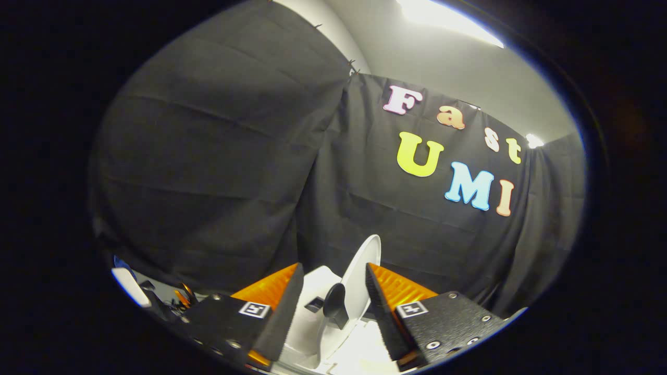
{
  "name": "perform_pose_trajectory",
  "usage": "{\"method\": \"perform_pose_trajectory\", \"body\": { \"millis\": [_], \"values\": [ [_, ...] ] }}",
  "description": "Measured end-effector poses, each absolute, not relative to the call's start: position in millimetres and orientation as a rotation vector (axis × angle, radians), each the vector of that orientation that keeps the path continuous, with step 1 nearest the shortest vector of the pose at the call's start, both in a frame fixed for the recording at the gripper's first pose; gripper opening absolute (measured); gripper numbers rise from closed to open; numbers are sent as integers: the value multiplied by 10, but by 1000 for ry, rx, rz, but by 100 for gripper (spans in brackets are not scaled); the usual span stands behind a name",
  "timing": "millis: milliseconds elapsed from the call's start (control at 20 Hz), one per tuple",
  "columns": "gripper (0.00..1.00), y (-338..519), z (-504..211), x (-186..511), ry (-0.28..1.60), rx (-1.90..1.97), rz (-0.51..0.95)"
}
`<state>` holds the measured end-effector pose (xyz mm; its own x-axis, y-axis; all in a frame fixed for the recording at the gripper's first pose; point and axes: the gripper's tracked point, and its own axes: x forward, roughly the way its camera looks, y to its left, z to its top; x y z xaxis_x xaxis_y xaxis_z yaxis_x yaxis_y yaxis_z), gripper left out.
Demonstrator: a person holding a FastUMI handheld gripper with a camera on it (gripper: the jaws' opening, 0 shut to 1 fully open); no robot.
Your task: Open the toilet lid.
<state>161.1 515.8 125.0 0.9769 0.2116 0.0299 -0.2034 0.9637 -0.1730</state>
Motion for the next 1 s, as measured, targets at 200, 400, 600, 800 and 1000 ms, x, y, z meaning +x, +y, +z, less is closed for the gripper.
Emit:
{"method": "perform_pose_trajectory", "body": {
  "millis": [200,400,600,800,1000],
  "values": [
    [95,4922,1754,1342,-116,48,247],
    [95,4283,2216,1097,-199,176,217],
    [95,3407,2490,915,-268,195,117],
    [94,2562,2461,727,-290,201,27],
    [93,1833,2450,562,-323,232,-1]
  ]
}}
